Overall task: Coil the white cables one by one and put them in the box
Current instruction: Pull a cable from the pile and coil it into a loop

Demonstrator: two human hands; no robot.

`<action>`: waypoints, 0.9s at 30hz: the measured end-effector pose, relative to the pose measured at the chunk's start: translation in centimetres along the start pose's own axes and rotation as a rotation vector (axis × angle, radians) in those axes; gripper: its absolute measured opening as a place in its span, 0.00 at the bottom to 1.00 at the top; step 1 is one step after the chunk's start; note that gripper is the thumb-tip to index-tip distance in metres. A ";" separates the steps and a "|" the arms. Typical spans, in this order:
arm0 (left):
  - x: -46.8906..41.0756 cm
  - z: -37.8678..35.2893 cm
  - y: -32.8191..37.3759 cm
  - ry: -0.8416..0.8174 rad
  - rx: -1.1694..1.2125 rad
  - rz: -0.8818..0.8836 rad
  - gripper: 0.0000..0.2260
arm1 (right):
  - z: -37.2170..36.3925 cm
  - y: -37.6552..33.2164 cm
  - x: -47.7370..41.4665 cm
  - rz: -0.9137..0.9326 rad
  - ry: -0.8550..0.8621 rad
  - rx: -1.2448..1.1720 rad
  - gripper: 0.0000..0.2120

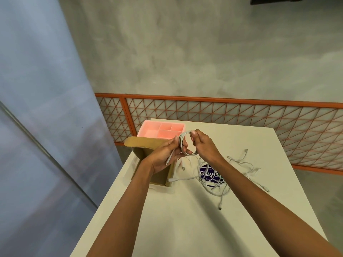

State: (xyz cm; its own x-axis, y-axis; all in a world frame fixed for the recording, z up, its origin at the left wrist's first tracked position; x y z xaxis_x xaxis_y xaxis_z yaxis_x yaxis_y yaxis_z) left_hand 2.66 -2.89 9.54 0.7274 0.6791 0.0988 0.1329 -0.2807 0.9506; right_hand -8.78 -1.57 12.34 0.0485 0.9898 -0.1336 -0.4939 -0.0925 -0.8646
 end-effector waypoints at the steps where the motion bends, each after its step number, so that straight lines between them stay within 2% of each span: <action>1: 0.0 -0.1 0.1 0.004 -0.009 0.010 0.18 | 0.1 -0.1 0.0 0.001 0.011 0.018 0.13; 3: 0.0 -0.3 0.4 0.008 -0.061 0.026 0.19 | 0.2 -0.4 0.0 0.016 0.014 0.047 0.12; 10: -0.1 0.7 1.2 -0.060 -0.181 0.104 0.12 | 0.7 -0.4 -0.3 0.065 -0.023 0.177 0.13; 16: -0.7 -1.1 1.6 0.161 0.217 -0.094 0.14 | 0.8 -0.6 -1.0 0.025 0.038 0.156 0.16; 19: -1.0 -1.2 1.4 0.227 0.290 -0.149 0.17 | 0.5 -0.7 -1.0 0.025 0.024 0.136 0.16; 23: -1.1 -0.8 1.6 0.265 0.144 -0.159 0.19 | -0.1 -0.2 -1.0 0.025 -0.055 0.074 0.15; 27: -0.8 -0.6 2.2 0.291 -0.025 -0.159 0.16 | -0.3 -0.4 -0.7 0.057 -0.115 0.012 0.14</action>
State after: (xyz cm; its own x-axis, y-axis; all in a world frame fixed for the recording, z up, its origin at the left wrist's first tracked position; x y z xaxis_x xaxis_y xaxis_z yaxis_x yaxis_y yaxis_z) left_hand 1.97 -3.66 11.73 0.4753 0.8794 0.0256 0.2097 -0.1415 0.9675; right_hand -8.39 -2.28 12.65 -0.0798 0.9889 -0.1256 -0.5035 -0.1488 -0.8511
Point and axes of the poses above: each hand's wrist, its own x-axis away from the middle knuckle, its own z-axis out of the back of the hand, y = z × x, the point moved 8 cm from there along -x, towards the middle knuckle, and after that the axes turned 6 degrees about -y, right-handed, at the moved point
